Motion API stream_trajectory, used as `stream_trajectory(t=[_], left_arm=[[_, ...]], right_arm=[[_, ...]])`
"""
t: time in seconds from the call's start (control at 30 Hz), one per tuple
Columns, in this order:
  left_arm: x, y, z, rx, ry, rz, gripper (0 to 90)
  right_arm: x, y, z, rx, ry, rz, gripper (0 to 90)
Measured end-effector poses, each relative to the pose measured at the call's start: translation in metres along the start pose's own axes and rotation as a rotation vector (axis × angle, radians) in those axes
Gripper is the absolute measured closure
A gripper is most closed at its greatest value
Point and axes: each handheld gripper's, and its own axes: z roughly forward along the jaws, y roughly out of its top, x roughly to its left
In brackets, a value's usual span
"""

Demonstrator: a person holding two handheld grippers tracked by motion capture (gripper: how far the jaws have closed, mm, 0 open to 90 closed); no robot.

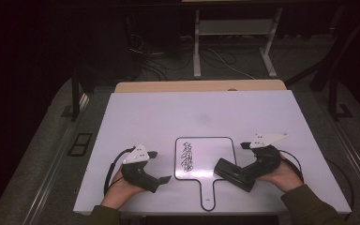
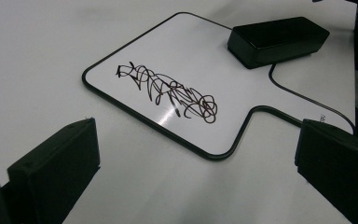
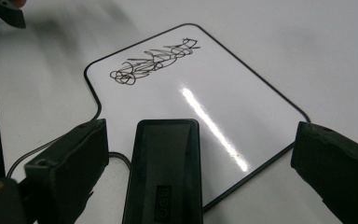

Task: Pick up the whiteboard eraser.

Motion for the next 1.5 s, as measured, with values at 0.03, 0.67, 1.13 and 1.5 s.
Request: stream_trajectory(t=[0.03, 0.67, 1.13, 1.5], left_arm=[[0.000, 0.000, 0.000, 0.000, 0.000, 0.001, 0.0], [-0.001, 0.000, 0.000, 0.002, -0.006, -0.001, 0.0], [-0.001, -0.001, 0.000, 0.011, -0.010, 0.010, 0.0], [-0.003, -0.001, 0.003, 0.017, -0.017, 0.010, 0.0]], right_arm=[[0.000, 0.001, 0.001, 0.012, 0.005, 0.001, 2.9], [0.017, -0.003, 0.012, 0.210, -0.042, -0.040, 14.1], [0.022, -0.009, 0.020, 0.289, -0.045, -0.043, 19.9], [0.024, -0.014, 0.027, 0.331, -0.032, -0.044, 26.8]])
